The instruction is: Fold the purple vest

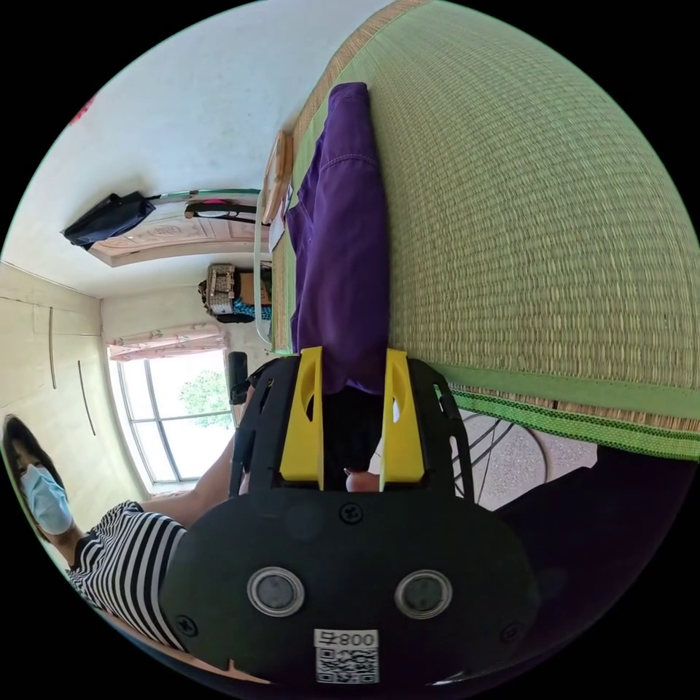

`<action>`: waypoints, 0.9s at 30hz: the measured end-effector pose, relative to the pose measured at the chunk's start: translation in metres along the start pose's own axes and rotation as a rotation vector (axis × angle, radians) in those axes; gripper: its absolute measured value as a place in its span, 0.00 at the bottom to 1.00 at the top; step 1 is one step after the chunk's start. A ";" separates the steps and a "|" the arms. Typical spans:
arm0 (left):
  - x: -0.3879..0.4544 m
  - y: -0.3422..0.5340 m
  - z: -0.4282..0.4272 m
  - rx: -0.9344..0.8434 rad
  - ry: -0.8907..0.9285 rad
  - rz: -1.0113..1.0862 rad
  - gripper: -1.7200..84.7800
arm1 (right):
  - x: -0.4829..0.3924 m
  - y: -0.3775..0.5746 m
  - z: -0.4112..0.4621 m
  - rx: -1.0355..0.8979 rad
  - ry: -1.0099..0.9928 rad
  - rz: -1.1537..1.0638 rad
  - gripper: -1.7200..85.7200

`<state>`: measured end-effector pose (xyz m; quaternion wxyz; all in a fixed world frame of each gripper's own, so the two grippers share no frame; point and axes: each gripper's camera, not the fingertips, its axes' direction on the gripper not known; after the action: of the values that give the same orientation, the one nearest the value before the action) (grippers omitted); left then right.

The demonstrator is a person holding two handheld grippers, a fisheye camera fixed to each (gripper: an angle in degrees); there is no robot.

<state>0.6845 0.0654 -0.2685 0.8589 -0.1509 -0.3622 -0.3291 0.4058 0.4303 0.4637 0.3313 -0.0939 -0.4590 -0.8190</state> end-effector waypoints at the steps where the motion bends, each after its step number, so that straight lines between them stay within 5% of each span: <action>1: -0.002 -0.004 0.003 -0.017 0.007 0.002 0.12 | 0.001 -0.002 0.001 -0.002 0.002 -0.003 0.17; 27: -0.063 -0.014 -0.022 0.035 0.365 -0.089 0.05 | 0.102 -0.021 -0.027 -0.027 -0.209 0.075 0.10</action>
<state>0.6536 0.0726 -0.3295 0.8973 -0.0576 -0.2126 -0.3825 0.3190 0.3689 0.4810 0.3109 -0.2003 -0.4760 -0.7979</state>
